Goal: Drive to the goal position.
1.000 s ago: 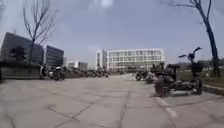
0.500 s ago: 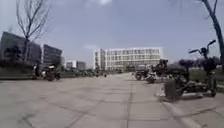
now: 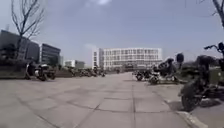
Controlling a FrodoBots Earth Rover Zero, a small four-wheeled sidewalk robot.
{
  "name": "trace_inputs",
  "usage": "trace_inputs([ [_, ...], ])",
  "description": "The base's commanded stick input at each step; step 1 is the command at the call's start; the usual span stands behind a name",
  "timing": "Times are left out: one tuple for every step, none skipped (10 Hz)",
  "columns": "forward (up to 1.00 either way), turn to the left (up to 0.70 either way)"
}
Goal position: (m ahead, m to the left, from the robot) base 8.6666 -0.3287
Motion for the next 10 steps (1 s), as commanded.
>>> trace_inputs([
  [1.0, 0.0],
  [1.0, 0.0],
  [1.0, 0.0],
  [1.0, 0.0],
  [1.0, 0.0],
  [1.0, 0.0],
  [1.0, 0.0],
  [1.0, 0.0],
  [1.0, 0.0],
  [1.0, 0.0],
])
